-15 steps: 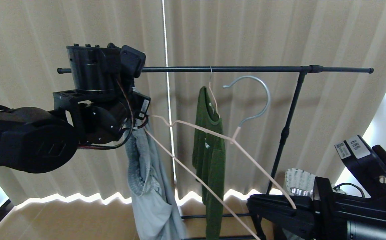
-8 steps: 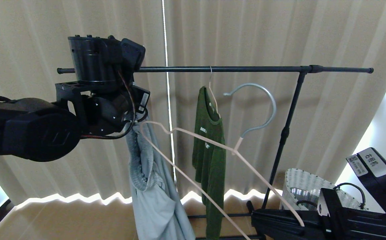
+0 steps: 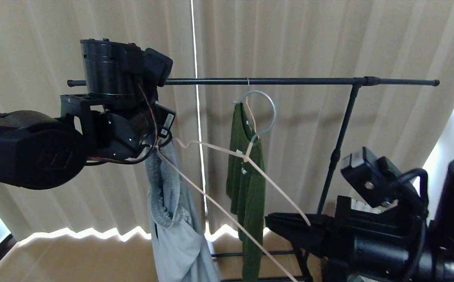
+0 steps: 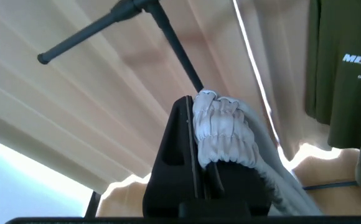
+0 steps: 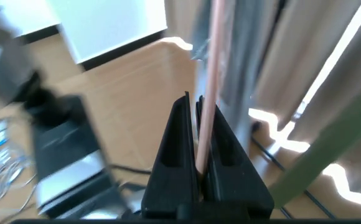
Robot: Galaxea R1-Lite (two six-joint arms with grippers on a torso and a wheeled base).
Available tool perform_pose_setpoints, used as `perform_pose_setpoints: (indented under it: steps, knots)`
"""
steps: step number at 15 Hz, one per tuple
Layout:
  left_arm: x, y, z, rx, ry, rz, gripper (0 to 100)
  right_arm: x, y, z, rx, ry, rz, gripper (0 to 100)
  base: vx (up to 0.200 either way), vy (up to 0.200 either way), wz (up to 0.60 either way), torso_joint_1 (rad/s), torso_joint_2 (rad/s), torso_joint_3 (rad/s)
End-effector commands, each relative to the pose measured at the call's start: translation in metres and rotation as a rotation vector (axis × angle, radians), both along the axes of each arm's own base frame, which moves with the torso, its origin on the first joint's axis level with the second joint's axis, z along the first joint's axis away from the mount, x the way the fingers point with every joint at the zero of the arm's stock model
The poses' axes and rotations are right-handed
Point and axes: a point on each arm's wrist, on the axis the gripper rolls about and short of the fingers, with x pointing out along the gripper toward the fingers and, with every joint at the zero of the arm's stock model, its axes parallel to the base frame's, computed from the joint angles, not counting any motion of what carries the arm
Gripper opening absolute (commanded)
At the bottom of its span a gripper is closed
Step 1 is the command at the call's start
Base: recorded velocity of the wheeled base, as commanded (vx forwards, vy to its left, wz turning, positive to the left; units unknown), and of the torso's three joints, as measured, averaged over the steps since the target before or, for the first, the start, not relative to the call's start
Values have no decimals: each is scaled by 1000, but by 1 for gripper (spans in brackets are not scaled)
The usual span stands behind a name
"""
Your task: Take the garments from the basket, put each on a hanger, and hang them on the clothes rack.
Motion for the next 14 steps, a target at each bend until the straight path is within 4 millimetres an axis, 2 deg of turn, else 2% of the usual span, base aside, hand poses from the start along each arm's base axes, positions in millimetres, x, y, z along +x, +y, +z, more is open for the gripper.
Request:
perform_pose_setpoints:
  steps: [1, 6, 10, 14]
  knots:
    - [-2, 3, 3, 3, 0, 14, 0, 25, 25, -12, -27, 54, -83, 0, 0, 0, 0, 0, 0, 0]
    - [0, 6, 0, 57, 17, 98, 0, 42, 45, -21, -17, 102, -199, 0, 0, 0, 0, 0, 0, 0]
    - [4, 14, 0, 81, 21, 134, 0, 31, 52, -20, -4, 112, -225, 0, 0, 0, 0, 0, 0, 0]
    - [5, 21, -2, 89, 31, 153, 0, 34, 53, -20, -17, 96, -286, 0, 0, 0, 0, 0, 0, 0]
